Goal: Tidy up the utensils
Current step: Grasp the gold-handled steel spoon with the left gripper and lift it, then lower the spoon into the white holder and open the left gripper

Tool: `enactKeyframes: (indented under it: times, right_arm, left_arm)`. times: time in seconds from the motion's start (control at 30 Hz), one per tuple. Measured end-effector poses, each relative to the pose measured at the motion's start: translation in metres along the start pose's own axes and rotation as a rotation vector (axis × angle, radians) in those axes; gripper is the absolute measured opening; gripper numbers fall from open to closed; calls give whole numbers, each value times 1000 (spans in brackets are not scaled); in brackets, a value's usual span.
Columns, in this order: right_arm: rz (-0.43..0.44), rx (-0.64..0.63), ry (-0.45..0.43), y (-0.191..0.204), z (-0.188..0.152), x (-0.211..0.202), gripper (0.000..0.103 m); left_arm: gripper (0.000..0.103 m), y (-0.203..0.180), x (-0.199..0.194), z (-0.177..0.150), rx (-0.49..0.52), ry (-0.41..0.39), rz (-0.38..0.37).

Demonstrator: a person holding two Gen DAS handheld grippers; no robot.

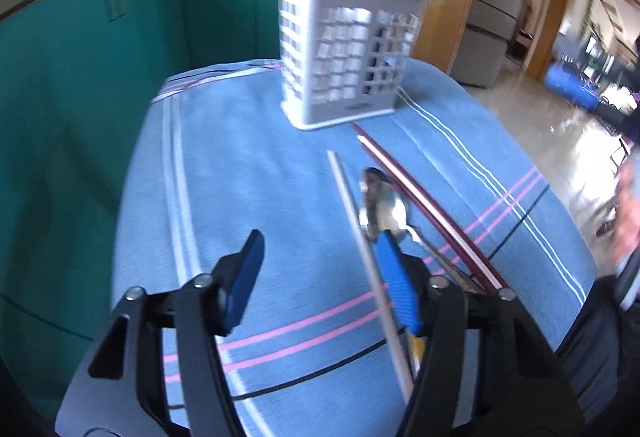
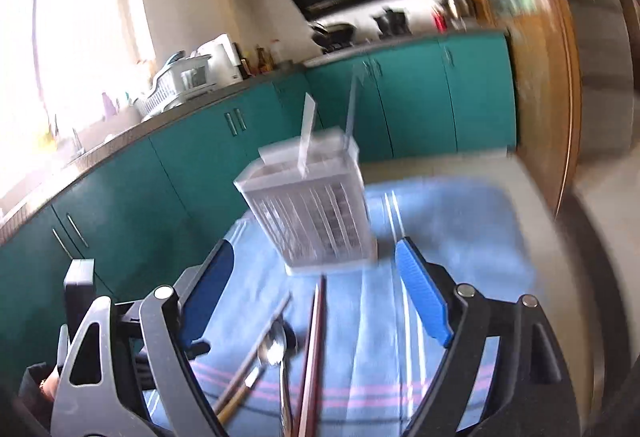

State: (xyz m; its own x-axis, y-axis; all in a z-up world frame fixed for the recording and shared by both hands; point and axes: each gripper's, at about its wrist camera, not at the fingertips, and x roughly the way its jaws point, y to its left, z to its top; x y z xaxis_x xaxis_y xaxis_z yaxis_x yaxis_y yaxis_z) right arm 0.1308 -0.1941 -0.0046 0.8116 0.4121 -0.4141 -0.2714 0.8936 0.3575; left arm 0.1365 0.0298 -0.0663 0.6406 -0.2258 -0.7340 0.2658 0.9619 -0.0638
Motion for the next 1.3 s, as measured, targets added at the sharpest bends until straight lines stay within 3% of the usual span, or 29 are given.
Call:
enactKeyframes:
  times: [0.07,0.13,0.27,0.4,0.6,0.8,1.07,1.3]
  right_arm:
    - [-32,85,105,-20,-21,14,81]
    - [25,119,161,-21,-24,20,81]
    - [4,52,92,-17,-20,1,81]
    - [14,68,114,-23,-20,-1,81]
    - [10,86,122,-33,-19,-7,81]
    - [-2,91,129,-38,-19,-9,81]
    - [-7,97,127,-38,-17,-7,81]
    - [-11,100,126,-38,-16,-3,81]
  left_arm:
    - [54,-10,9,2,32,7,-7]
    - [54,-19,16,5,61,8,-5]
    - [54,-36,33,11,73,31,-14]
    - [53,-48,54,17,44,82,-3]
    - [35,-44,71,26,-2,119,18]
    - [35,-35,68,30,-59,121,-8]
    - [35,-31,10,31,-74,-12,-31]
    - [34,-37,-57,55,-55,-149,-15]
